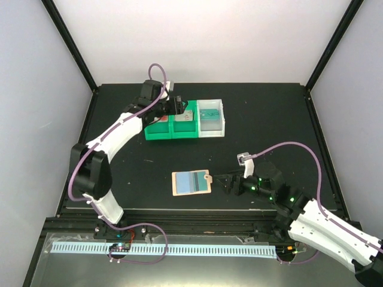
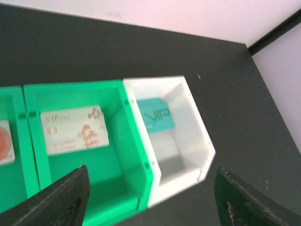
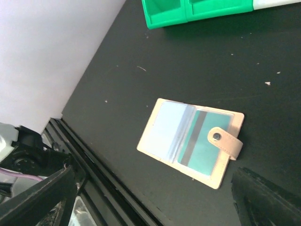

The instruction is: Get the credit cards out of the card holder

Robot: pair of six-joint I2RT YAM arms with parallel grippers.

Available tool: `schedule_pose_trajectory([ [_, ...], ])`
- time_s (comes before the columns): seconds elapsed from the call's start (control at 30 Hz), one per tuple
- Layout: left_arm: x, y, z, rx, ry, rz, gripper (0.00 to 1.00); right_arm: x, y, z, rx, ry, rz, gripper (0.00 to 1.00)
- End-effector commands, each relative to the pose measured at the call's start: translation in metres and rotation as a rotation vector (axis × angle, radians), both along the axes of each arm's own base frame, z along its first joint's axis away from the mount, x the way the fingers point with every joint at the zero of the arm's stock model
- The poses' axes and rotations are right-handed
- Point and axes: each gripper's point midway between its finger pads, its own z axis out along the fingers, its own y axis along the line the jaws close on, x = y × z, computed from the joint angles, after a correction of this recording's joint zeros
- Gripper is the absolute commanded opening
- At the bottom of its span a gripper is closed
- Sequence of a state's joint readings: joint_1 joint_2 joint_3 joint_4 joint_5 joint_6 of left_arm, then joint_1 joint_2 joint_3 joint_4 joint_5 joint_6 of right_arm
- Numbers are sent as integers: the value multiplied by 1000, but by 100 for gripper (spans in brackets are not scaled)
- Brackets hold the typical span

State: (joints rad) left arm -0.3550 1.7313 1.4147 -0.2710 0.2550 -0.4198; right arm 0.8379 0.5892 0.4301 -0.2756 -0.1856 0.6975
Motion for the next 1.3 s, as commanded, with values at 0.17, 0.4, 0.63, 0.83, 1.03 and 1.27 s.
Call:
schedule_pose_trajectory([
  [0.17, -82, 7, -14, -28, 90, -52, 99, 7, 3, -26, -49, 42, -16, 62],
  [0.4, -139, 2, -41, -36, 148, -117, 96, 9, 12, -46, -59, 96, -7, 37],
  [0.63, -188, 11, -86, -49, 244, -133, 84, 10, 28, -68, -69, 169, 39, 36],
  [0.83, -217, 11, -116, -67, 295, -129, 77, 11, 44, -80, -68, 213, 84, 35],
  [1.03, -234, 13, -143, -53, 341, -121, 72, 10, 55, -97, -81, 264, 115, 35],
  [1.27, -248, 15, -162, -56, 377, -117, 70, 11, 64, -112, -109, 296, 137, 39],
])
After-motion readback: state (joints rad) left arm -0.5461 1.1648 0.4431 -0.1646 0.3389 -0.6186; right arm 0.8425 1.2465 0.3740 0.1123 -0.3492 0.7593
